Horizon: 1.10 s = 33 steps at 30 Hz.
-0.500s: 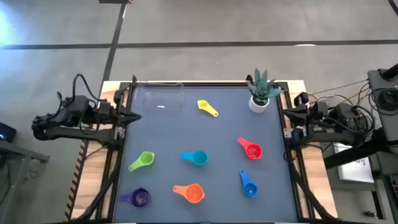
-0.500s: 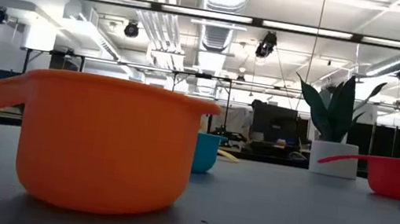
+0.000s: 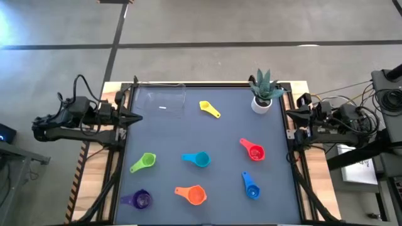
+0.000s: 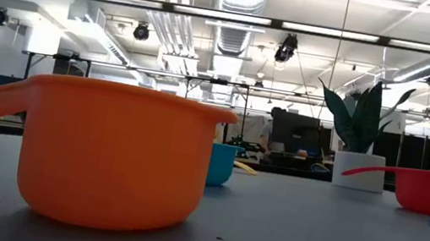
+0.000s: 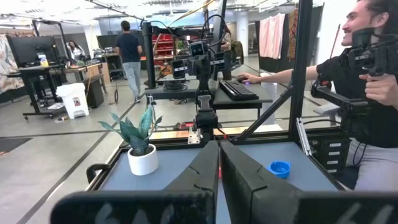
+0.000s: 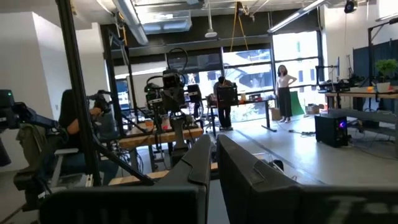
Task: Nest measuring cups in basket
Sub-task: Stack the orange measuring cup on top of the violet measuring cup
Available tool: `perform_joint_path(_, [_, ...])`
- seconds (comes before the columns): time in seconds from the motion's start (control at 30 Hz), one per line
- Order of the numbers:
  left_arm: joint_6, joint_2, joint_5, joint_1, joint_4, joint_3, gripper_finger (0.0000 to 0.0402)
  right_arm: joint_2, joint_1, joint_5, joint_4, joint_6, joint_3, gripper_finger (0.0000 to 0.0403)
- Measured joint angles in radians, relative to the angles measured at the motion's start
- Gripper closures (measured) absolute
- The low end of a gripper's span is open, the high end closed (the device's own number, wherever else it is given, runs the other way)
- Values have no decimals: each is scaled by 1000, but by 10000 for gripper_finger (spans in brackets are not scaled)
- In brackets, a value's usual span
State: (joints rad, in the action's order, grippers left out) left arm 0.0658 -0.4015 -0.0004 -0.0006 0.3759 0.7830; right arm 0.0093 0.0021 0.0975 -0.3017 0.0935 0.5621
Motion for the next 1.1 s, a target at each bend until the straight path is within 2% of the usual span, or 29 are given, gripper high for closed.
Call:
perform_joint_path(0.3, [0,0,0,0,0,0,402,0,0,42,38,21,0,385])
perform_joint_path(0.5, [0,0,0,0,0,0,402,-1,0,87,50,-88,0,385])
perform_joint_path(0.67, [0,0,0,0,0,0,402,-1,0,89,45,-151,0,385])
perform_joint_path(1.1, [0,0,0,0,0,0,402,-1,0,88,45,-148,0,385])
